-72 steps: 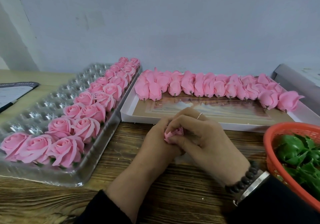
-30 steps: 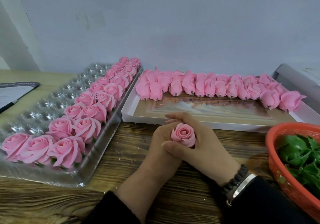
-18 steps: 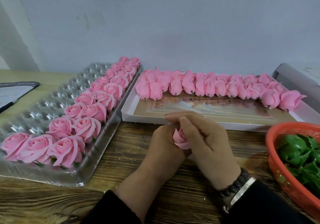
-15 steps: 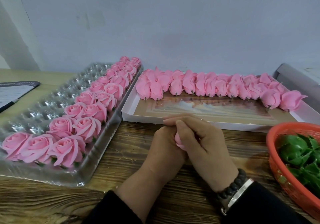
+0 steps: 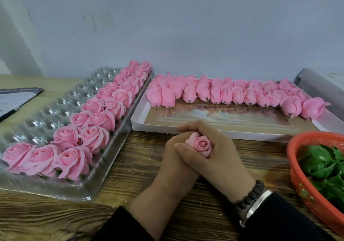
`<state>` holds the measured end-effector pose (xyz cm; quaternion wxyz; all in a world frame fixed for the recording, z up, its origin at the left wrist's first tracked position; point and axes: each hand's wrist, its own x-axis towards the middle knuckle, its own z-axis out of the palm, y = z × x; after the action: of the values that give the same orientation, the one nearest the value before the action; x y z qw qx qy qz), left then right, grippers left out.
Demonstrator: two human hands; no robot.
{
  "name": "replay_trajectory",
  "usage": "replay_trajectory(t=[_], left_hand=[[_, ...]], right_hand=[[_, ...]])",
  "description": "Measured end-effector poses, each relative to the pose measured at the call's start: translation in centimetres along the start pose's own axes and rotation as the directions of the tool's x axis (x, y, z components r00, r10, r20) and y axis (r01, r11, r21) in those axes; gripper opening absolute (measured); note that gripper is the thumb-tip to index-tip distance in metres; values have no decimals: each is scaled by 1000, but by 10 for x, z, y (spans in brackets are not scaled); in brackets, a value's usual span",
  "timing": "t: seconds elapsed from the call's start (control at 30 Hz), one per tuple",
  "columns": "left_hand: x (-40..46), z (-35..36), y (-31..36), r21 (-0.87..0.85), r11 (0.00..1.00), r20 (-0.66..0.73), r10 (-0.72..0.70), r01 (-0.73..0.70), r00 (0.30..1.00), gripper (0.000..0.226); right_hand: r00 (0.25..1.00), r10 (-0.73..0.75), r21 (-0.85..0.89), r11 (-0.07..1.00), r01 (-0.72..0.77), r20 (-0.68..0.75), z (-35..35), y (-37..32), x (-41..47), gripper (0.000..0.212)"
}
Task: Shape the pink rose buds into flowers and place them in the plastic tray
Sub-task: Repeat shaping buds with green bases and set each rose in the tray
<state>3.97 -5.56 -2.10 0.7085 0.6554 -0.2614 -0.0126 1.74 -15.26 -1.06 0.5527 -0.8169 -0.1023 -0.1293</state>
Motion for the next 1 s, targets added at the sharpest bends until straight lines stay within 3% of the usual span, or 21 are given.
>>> replay_trajectory(t=[0.17,0.3,0.47,0.63,0.7,0.77,0.87,1.0], left_hand=[[0,0,1,157,983,22,97,-99,995,5],[2,-3,0,164,983,-23,90,-85,996,25],[4,-1,-3,246,969,-21,-9,14,1000,10],[2,5,1,225,974,-2,-26,25,1000,24],[2,8,4,180,981,-11,-75,76,997,32],[0,8,4,116,982,35,-155,150,987,25],[-4,2,3,193,963,53,-204,191,977,44],[-6,-3,10,291,917,121,-318,273,940,47]], right_hand=[[991,12,53,998,-20,132,-9,4,3,58],[987,11,53,998,-19,158,-14,3,2,79],[982,-155,-22,988,154,-105,-5,-7,0,34],[968,-191,-212,965,154,-165,7,-5,-2,37],[980,-155,-272,955,117,-122,7,-5,0,34],[992,-125,-267,957,112,-32,2,-5,4,33],[983,-104,-274,951,143,151,-9,-6,8,26],[955,-78,-286,944,163,287,-15,-10,6,27]])
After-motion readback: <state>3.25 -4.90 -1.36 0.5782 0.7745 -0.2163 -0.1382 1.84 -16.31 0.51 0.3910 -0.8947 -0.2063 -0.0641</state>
